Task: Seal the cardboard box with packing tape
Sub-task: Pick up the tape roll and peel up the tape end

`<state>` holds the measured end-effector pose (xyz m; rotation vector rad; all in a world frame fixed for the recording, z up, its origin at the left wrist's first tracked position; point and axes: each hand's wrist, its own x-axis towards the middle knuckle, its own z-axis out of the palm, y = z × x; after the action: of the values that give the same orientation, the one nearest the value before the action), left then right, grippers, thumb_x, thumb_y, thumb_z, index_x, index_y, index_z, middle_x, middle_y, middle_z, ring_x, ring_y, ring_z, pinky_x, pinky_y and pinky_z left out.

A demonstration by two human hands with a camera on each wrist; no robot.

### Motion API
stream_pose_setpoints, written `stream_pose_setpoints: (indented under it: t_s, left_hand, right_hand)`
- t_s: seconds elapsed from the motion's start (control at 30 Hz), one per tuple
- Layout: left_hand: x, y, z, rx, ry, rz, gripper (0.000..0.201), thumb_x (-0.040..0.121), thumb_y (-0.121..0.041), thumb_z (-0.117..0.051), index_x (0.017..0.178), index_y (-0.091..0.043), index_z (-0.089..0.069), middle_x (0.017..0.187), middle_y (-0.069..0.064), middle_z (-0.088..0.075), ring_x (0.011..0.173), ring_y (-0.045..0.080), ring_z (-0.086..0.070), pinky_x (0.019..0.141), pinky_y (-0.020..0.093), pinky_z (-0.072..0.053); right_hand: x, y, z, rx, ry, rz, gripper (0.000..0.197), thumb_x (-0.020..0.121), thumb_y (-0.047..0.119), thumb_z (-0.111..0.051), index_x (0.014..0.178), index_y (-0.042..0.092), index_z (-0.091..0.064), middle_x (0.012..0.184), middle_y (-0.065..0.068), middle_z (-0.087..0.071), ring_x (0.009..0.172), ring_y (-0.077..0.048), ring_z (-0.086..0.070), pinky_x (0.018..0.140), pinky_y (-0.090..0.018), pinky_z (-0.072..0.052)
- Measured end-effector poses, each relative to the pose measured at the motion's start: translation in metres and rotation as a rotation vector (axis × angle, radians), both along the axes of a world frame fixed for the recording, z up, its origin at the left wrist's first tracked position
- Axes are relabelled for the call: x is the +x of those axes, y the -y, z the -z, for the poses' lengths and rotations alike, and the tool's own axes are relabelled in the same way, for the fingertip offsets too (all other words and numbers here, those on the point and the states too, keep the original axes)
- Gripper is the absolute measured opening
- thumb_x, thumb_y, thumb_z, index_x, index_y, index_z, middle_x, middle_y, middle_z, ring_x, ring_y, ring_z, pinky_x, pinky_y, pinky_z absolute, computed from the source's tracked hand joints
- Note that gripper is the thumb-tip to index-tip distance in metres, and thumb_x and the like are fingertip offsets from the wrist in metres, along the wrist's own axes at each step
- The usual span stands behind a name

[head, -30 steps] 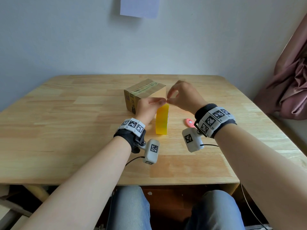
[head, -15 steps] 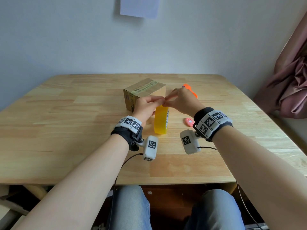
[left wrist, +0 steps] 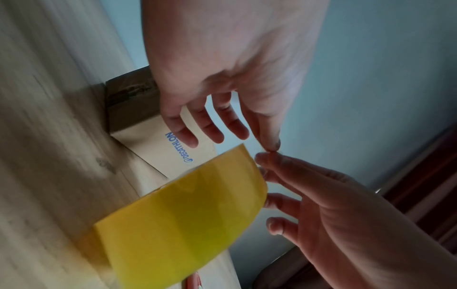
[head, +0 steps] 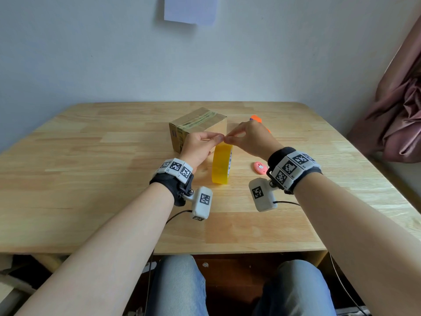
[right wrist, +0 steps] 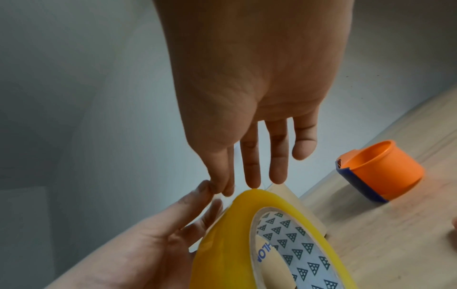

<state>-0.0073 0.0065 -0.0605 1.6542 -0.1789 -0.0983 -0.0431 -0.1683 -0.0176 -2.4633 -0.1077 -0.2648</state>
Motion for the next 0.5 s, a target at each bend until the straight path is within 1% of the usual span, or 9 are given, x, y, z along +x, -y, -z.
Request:
stream_pose_setpoints:
  t_s: [0.07, 0.13, 0.2, 0.27, 0.3, 0.37, 0.43, 0.5]
  left_hand:
    - [0.0005, 0.0006, 0.0005, 0.006, 0.000, -0.005, 0.015, 0.093, -0.028, -0.078, 0.105, -0.019, -0.081, 0.098, -0.012, -0.072, 0.093, 0.006, -0.064, 0.085, 0.031, -0.058]
    - [0.0008, 0.0006, 0.0008, -0.001, -0.004, -0.002, 0.017, 0.093, -0.028, -0.078, 0.105, -0.018, -0.081, 0.097, -0.011, -0.072, 0.093, 0.006, -0.064, 0.084, 0.030, -0.058]
    - [0.0009, 0.0000, 0.0013, -0.012, -0.016, 0.001, 0.014, 0.092, -0.028, -0.079, 0.103, -0.019, -0.080, 0.099, -0.011, -0.072, 0.095, 0.005, -0.064, 0.082, 0.029, -0.058]
    - [0.0005, -0.0017, 0.0021, -0.026, -0.027, 0.000, 0.008, 0.092, -0.029, -0.079, 0.097, -0.024, -0.080, 0.101, -0.010, -0.073, 0.099, 0.008, -0.065, 0.077, 0.027, -0.057]
    - [0.0005, -0.0027, 0.0024, -0.040, -0.037, -0.004, 0.005, 0.092, -0.030, -0.079, 0.096, -0.027, -0.080, 0.103, -0.009, -0.074, 0.101, 0.011, -0.067, 0.075, 0.028, -0.057]
    - [0.0006, -0.0045, 0.0021, -0.093, -0.093, -0.016, 0.006, 0.094, -0.032, -0.076, 0.099, -0.030, -0.078, 0.107, -0.005, -0.074, 0.101, 0.015, -0.069, 0.071, 0.031, -0.056]
    - [-0.0008, -0.0069, 0.0010, -0.146, -0.219, 0.002, 0.012, 0.095, -0.037, -0.074, 0.102, -0.026, -0.073, 0.108, 0.000, -0.072, 0.093, 0.018, -0.068, 0.068, 0.034, -0.056]
    - [-0.0034, -0.0078, 0.0031, -0.092, -0.315, 0.085, 0.023, 0.093, -0.042, -0.075, 0.103, -0.021, -0.072, 0.104, 0.003, -0.074, 0.085, 0.021, -0.070, 0.068, 0.034, -0.059]
  right_hand:
    - [0.0002, 0.0002, 0.0010, 0.027, 0.020, 0.001, 0.020, 0.088, 0.035, -0.078, 0.100, 0.019, -0.082, 0.085, 0.016, -0.067, 0.071, 0.011, -0.057, 0.059, -0.003, -0.036]
    - [0.0000, 0.0001, 0.0012, 0.038, 0.040, -0.004, 0.022, 0.085, 0.034, -0.081, 0.102, 0.020, -0.082, 0.087, 0.016, -0.068, 0.071, 0.013, -0.057, 0.059, -0.001, -0.037]
    - [0.0007, 0.0007, 0.0004, 0.056, 0.035, -0.003, 0.019, 0.084, 0.033, -0.082, 0.097, 0.020, -0.082, 0.081, 0.018, -0.069, 0.062, 0.014, -0.058, 0.054, 0.000, -0.037]
    - [0.0007, 0.0001, -0.0015, 0.060, -0.002, -0.003, 0.015, 0.086, 0.033, -0.080, 0.094, 0.020, -0.082, 0.074, 0.021, -0.067, 0.055, 0.015, -0.057, 0.051, -0.002, -0.037]
    - [0.0002, -0.0006, -0.0025, 0.051, -0.017, -0.004, 0.015, 0.088, 0.033, -0.078, 0.095, 0.020, -0.081, 0.075, 0.021, -0.066, 0.055, 0.013, -0.058, 0.052, -0.004, -0.038]
    - [-0.0008, -0.0016, -0.0043, 0.035, -0.030, -0.010, 0.016, 0.091, 0.031, -0.075, 0.099, 0.018, -0.080, 0.082, 0.016, -0.068, 0.061, 0.009, -0.058, 0.055, -0.008, -0.039]
    - [-0.0016, -0.0027, -0.0051, 0.035, -0.033, -0.004, 0.018, 0.093, 0.030, -0.073, 0.102, 0.016, -0.079, 0.091, 0.010, -0.068, 0.065, 0.006, -0.057, 0.057, -0.012, -0.040]
    - [-0.0023, -0.0040, -0.0054, 0.030, -0.034, 0.006, 0.017, 0.094, 0.030, -0.072, 0.102, 0.016, -0.078, 0.093, 0.009, -0.068, 0.066, 0.005, -0.057, 0.057, -0.013, -0.040]
